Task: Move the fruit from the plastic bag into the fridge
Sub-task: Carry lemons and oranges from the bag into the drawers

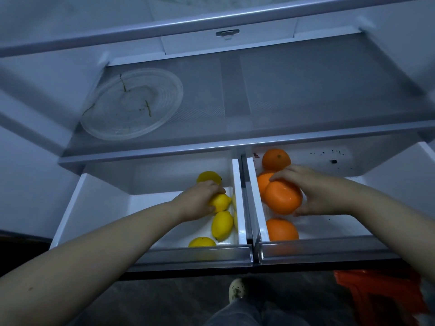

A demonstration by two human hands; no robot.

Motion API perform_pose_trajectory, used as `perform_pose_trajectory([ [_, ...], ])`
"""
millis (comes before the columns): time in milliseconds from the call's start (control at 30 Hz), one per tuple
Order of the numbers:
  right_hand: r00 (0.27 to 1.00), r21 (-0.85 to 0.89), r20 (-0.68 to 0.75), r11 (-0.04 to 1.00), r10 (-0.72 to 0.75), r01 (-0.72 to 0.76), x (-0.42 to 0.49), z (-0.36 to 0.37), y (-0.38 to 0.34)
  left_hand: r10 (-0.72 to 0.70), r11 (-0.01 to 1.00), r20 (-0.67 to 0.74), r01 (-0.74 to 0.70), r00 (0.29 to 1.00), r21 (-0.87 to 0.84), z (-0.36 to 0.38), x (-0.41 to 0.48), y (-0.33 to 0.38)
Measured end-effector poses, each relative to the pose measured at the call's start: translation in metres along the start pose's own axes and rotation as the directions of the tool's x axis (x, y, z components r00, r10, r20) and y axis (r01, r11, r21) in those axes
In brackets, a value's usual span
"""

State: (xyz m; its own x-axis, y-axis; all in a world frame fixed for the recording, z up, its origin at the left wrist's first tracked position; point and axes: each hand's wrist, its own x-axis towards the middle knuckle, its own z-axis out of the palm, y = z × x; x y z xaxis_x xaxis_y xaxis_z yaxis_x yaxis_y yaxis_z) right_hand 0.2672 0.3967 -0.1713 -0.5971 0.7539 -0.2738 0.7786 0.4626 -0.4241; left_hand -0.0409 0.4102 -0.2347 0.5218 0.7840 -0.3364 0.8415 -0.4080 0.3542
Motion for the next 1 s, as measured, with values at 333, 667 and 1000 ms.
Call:
perform_pose_trajectory([
  [333, 0.997, -0.116, 0.078, 0.993, -0.024, 0.033, 0.01, 0.011, -0.006, -0.009, 1.0, 0.022, 0.009, 1.0, 0.003, -0.004, -0.001, 0.003],
  [667, 0.998, -0.19, 0.058, 0.982, 0.004, 0.007, 0.018, 0.018, -0.003, -0.003, 1.0, 0.04, 0.003, 0.999, -0.001, -0.004, -0.001, 0.005],
  [1000, 0.993, -0.089, 0.113, 0.996, -0.021, 0.031, 0.018, 0.006, -0.016, 0.016, 0.999, 0.024, -0.016, 1.0, 0.038, -0.002, 0.0, 0.006],
])
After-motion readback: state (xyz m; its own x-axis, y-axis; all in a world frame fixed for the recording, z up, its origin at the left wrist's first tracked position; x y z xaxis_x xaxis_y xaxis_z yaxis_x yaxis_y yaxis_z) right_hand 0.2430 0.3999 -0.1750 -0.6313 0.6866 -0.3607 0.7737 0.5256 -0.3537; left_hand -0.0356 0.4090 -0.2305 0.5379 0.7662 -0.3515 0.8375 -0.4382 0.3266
